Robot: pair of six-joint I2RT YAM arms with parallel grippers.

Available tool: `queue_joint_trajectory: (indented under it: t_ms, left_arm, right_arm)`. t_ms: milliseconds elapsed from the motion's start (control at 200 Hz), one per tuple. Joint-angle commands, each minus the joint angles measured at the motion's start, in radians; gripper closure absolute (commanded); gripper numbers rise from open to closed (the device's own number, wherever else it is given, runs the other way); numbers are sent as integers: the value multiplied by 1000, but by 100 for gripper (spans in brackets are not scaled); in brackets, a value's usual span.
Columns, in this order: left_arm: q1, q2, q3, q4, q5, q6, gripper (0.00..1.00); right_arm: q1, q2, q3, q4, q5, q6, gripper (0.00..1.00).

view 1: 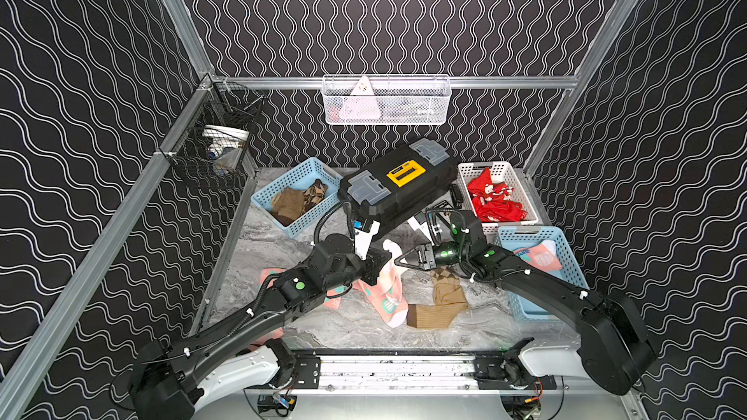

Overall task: Sort the socks into the basket by color
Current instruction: Pick up the sock at the center of the board.

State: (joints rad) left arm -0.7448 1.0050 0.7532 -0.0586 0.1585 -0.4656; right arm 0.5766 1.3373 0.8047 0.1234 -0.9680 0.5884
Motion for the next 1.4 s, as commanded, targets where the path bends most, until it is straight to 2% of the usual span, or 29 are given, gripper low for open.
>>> queue_joint_trajectory:
  t_ms: [0, 105, 205, 265, 350, 630, 756, 811, 1001, 1161, 1396]
  left_arm:
    - [-1, 0, 9, 17, -4, 16, 100]
    - [-1, -5, 17, -12, -19, 18, 79]
    - [-1, -14, 26, -43, -44, 23, 48]
    - [-1, -19, 28, -52, -52, 25, 40]
    - [-1, -20, 34, -71, -63, 24, 34]
    - [-1, -18, 48, -137, -110, 12, 29]
    - [-1, 4, 77, -212, -152, 4, 27]
    - [-2, 6, 80, -230, -161, -2, 27]
    - [-1, 6, 84, -281, -186, -24, 26]
    - [-2, -7, 72, -293, -186, -40, 26]
    - [-1, -14, 70, -313, -194, -29, 26]
  right_arm:
    - [1, -22, 40, -95, 65, -53, 100]
    - [1, -44, 94, -227, 148, -88, 100]
    - [1, -74, 153, -364, 253, -114, 100]
    - [0, -91, 185, -439, 333, -123, 100]
    - [0, -116, 238, -553, 452, -140, 100]
    - [-21, -222, 357, -804, 853, -119, 100]
    - [-80, -246, 380, -869, 944, -86, 100]
    - [-115, -254, 382, -879, 956, -70, 100]
    - [-360, -229, 401, -871, 904, -45, 100]
    - [-457, -172, 423, -820, 921, -38, 100]
    - [-542, -104, 451, -749, 942, -21, 100]
